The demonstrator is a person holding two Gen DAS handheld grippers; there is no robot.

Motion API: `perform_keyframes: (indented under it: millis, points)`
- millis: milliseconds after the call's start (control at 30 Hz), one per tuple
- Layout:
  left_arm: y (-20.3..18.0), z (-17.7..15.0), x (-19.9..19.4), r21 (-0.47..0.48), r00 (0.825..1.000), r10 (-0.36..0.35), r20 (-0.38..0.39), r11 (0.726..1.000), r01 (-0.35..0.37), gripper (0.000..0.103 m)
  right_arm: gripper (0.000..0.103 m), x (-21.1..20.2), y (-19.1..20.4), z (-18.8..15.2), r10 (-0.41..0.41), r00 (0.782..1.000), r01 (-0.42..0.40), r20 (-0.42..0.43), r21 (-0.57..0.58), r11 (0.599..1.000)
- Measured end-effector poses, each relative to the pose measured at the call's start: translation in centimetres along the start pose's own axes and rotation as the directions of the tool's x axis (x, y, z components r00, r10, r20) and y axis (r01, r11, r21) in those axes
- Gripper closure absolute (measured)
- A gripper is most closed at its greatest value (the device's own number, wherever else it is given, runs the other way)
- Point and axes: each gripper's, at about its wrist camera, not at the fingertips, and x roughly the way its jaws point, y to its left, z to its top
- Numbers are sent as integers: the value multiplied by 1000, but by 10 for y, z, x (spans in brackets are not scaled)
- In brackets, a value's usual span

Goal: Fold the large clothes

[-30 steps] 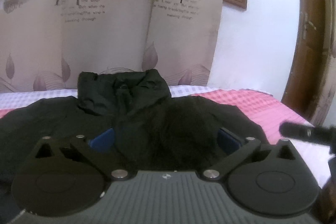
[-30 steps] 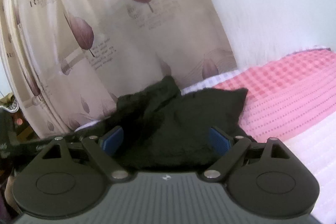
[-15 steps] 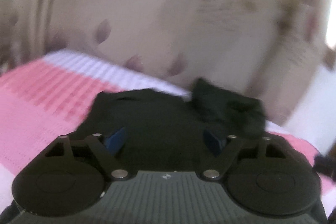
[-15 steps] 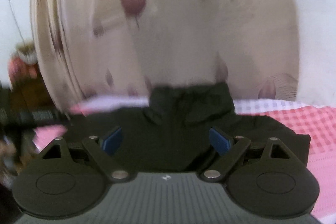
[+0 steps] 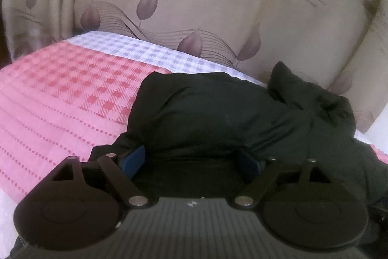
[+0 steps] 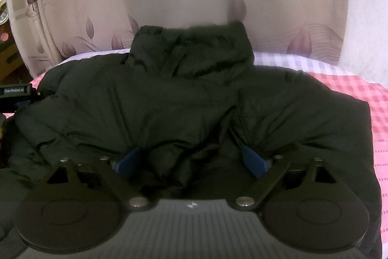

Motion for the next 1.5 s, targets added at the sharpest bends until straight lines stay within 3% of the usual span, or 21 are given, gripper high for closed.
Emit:
perform_keyframes:
  millis: [133, 200, 267, 333, 467, 633, 867, 933, 967, 1000, 1067, 1167, 1233, 1300, 1333, 1433, 1500]
  points:
    - [0, -2, -36, 30, 997, -65, 36, 998, 64, 22, 8, -25, -3, 3, -22, 999, 22, 34, 24, 999]
    - [7, -8, -75, 42, 990, -125, 70, 992, 122, 3, 8, -76, -13, -6, 31, 990, -43, 141, 87, 995]
    - [19, -17, -114, 51, 983, -157, 99, 987, 153, 0, 6, -133, -19, -26, 89, 973, -114, 212, 109, 987]
    - [32, -29, -150, 86, 980, -166, 111, 984, 157, 0, 2, -184, -24, -54, 66, 970, -93, 233, 110, 989]
    - [62, -62, -208, 169, 985, -151, 81, 976, 136, 0, 2, -267, -37, -121, 8, 986, -29, 166, 125, 992]
    - [103, -105, -249, 185, 993, -107, 51, 978, 96, 2, 2, -327, -39, -191, -64, 993, 45, 97, 189, 981]
    - [147, -139, -268, 84, 992, -129, -13, 988, 129, 10, 10, -339, -24, -238, -31, 994, 0, 106, 279, 960]
    - [156, -143, -266, 54, 987, -153, -41, 986, 155, 16, 26, -333, -18, -239, -15, 995, -13, 100, 269, 963]
    - [159, -145, -265, 45, 985, -159, -66, 986, 162, 20, 45, -329, -14, -239, -12, 996, -11, 85, 260, 966]
    - [163, -147, -262, 28, 982, -166, -91, 985, 170, 27, 52, -324, -12, -240, -7, 998, -11, 66, 256, 967]
    - [173, -152, -259, -46, 968, -215, -130, 977, 211, 32, 58, -318, -11, -243, 25, 998, -40, 59, 279, 959]
    - [182, -163, -255, -123, 949, -270, -160, 960, 252, 32, 62, -315, -6, -245, 72, 996, -86, 61, 291, 953]
    - [182, -170, -252, -124, 940, -286, -183, 956, 267, 34, 68, -313, -7, -244, 104, 992, -120, 66, 309, 943]
    - [180, -174, -250, -114, 922, -324, -211, 945, 306, 60, 74, -314, -11, -243, 119, 991, -135, 69, 333, 933]
    - [179, -174, -249, -115, 910, -350, -220, 936, 333, 65, 74, -315, -15, -243, 126, 989, -144, 72, 349, 926]
    - [172, -172, -250, -70, 912, -340, -231, 940, 333, 66, 74, -314, -20, -243, 123, 991, -136, 59, 359, 923]
    - [170, -170, -249, -54, 907, -341, -247, 939, 338, 64, 67, -313, -18, -244, 137, 989, -148, 57, 357, 922]
